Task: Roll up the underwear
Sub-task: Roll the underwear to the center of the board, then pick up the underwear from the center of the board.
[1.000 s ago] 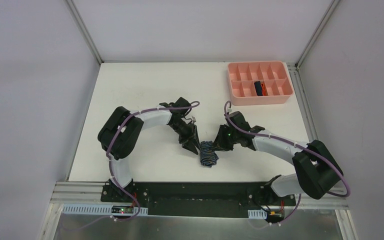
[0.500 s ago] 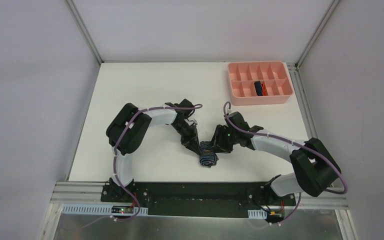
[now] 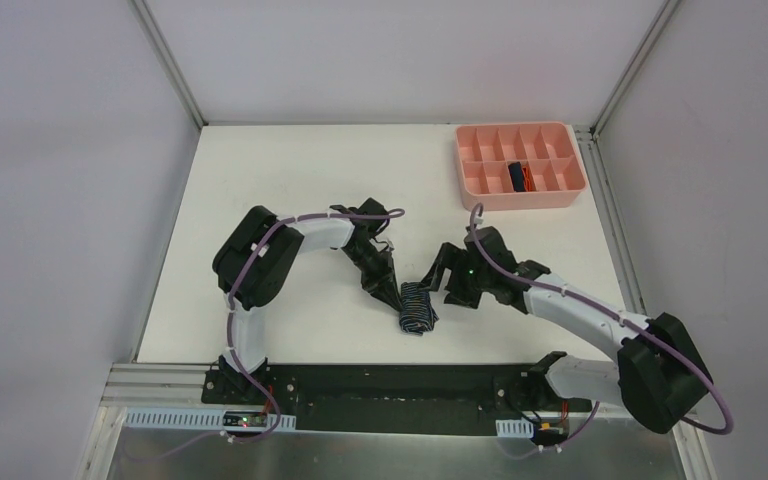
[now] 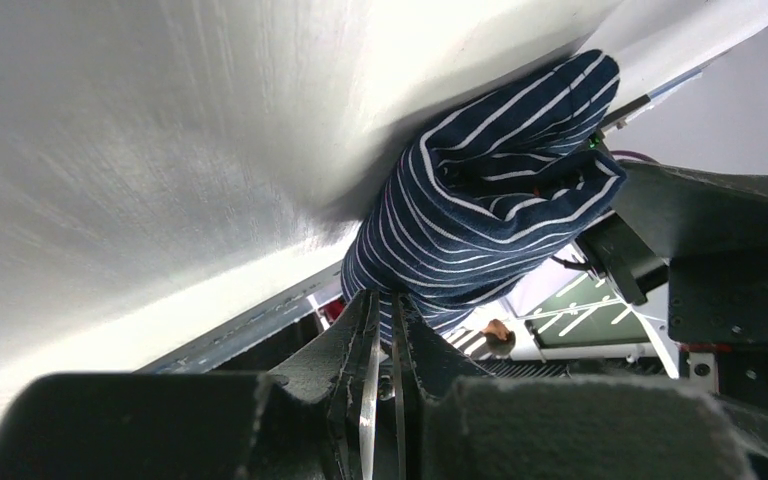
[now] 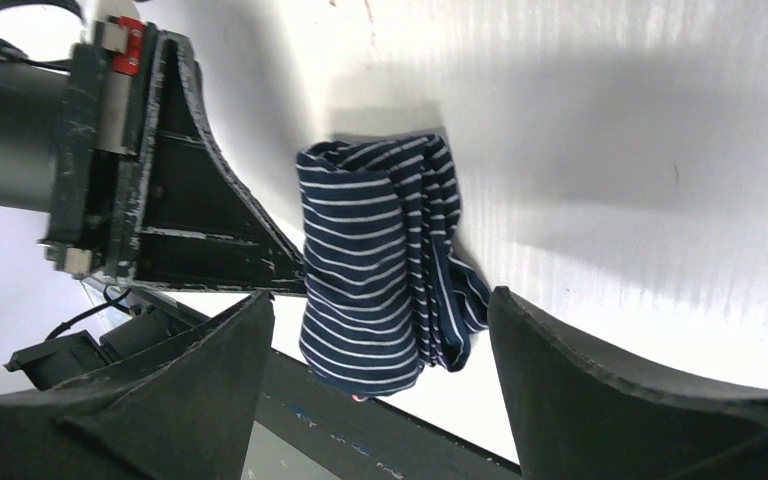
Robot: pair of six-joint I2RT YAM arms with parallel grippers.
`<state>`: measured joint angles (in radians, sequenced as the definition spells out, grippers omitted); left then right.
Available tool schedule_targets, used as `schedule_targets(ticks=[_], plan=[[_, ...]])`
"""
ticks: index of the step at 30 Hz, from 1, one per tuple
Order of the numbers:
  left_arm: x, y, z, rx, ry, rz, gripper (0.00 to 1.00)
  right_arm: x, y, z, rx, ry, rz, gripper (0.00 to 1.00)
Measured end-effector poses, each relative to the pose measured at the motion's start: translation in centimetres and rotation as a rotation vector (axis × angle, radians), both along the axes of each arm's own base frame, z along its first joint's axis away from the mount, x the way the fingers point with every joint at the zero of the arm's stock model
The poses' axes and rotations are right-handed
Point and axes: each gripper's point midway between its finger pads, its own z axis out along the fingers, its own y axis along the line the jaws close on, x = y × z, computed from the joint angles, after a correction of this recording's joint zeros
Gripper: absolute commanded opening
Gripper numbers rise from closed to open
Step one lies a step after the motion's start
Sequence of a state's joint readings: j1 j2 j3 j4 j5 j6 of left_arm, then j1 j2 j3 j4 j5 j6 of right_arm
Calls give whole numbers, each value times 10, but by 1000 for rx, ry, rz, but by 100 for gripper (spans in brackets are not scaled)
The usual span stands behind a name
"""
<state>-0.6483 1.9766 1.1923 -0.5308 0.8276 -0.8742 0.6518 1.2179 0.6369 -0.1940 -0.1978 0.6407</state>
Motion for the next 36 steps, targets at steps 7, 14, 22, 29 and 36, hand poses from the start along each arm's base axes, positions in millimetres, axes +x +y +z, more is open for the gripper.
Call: schedule_targets(ticks=[7,14,22,29,36], plan=[[2,-2,2,-3,-5,0,10,-20,-11,-24,28,80,-82,88],[3,-3,-1,2,3,0,10,-18,-8,-30,93,113,-156,90],[6,-5,2,-4,-5,0,9,-5,10,-28,210,144,-200,87],[8,-6,4,-10,-12,0,9,2,18,-29,264,170,-216,72],[8,-6,2,-7,-8,-1,9,1,21,-35,275,200,-218,61]])
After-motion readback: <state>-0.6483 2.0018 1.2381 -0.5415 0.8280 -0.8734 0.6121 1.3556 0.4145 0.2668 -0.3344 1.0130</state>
